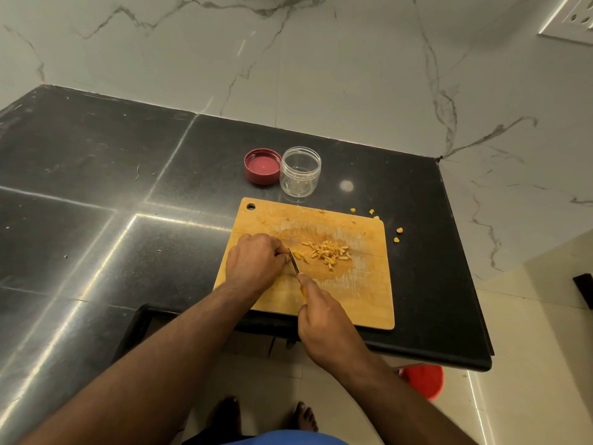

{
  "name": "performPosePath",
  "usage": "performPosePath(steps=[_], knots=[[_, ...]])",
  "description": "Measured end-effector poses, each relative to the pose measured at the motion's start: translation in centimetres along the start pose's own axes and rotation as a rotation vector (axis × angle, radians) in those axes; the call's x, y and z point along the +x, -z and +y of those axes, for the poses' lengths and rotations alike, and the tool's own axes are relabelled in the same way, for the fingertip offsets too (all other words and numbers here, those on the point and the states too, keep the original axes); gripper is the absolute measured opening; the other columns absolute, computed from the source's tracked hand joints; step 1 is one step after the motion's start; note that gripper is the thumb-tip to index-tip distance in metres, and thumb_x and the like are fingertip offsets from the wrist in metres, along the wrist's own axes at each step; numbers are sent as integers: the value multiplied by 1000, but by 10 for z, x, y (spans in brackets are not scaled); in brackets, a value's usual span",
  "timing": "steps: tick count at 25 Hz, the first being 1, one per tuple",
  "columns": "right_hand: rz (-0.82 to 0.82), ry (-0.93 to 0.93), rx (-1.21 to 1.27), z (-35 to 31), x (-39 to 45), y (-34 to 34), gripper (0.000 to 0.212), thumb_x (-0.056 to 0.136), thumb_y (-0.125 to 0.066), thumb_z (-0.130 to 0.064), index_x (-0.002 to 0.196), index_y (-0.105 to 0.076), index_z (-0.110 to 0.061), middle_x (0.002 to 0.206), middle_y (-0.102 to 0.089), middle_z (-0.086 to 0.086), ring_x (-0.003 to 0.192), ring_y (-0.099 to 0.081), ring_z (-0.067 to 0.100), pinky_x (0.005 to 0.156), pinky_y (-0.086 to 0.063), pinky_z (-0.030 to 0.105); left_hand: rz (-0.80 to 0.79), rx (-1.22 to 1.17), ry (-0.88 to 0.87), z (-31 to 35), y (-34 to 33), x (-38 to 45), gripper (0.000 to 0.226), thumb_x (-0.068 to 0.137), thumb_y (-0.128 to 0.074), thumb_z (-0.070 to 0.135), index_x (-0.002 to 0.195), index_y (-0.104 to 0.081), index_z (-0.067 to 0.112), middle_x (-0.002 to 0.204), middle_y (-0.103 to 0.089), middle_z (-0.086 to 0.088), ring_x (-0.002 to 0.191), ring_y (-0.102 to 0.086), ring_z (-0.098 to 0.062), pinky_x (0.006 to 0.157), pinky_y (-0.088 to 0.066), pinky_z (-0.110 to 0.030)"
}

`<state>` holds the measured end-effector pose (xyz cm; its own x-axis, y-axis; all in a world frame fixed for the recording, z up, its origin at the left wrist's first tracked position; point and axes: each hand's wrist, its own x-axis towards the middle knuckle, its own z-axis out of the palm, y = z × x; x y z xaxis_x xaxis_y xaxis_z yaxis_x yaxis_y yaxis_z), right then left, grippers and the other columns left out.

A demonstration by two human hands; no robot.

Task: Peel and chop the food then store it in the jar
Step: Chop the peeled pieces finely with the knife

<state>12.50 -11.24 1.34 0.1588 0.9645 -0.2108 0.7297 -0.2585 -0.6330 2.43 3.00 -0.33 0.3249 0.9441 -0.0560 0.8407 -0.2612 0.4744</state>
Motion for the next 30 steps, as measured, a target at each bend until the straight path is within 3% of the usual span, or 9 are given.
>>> performPosePath(steps=[4, 9, 16, 21, 28, 30], knots=[[-14, -26, 54, 3, -18, 0, 54, 104, -35, -20, 156, -21, -27, 153, -38, -2, 133, -38, 6, 103, -29, 14, 4, -13, 0, 0, 0, 0, 16, 92, -65, 37, 98, -77, 29, 93, -71, 10, 97, -53, -15, 75, -51, -36], [30, -47, 60, 2, -35, 7, 52, 105, -35, -20, 155, -22, -27, 147, -42, -7, 107, -40, -11, 85, -28, -3, -9, 2, -9, -1, 1, 0, 15, 92, -64, 36, 99, -76, 29, 94, -71, 11, 99, -54, -15, 75, -52, -36], [50, 3, 35, -2, -13, 2, 54, 103, -35, -19, 155, -22, -25, 150, -41, -1, 132, -40, 8, 105, -34, 17, -6, 26, -17, 0, 3, -4, 19, 93, -60, 35, 99, -77, 30, 94, -71, 10, 96, -52, -16, 76, -50, -37], [27, -3, 2, -3, -6, -2, 54, 102, -33, -18, 155, -22, -24, 150, -41, 3, 133, -42, 15, 109, -37, 27, -11, 20, -5, 1, 2, -3, 17, 92, -60, 34, 94, -76, 29, 93, -69, 10, 96, -52, -17, 74, -48, -35], [8, -17, -6, -2, -4, -4, 55, 103, -33, -19, 155, -20, -26, 147, -44, 3, 127, -45, 15, 105, -40, 28, -17, -23, 30, -4, -4, 2, 14, 90, -63, 35, 91, -77, 31, 89, -70, 13, 95, -54, -16, 75, -52, -38], [-3, -20, 26, 0, -13, -3, 54, 103, -34, -20, 155, -20, -27, 148, -43, 1, 127, -43, 9, 104, -37, 21, -12, -29, 32, -4, -4, 3, 13, 90, -64, 36, 91, -76, 32, 87, -70, 14, 95, -55, -15, 78, -53, -39]])
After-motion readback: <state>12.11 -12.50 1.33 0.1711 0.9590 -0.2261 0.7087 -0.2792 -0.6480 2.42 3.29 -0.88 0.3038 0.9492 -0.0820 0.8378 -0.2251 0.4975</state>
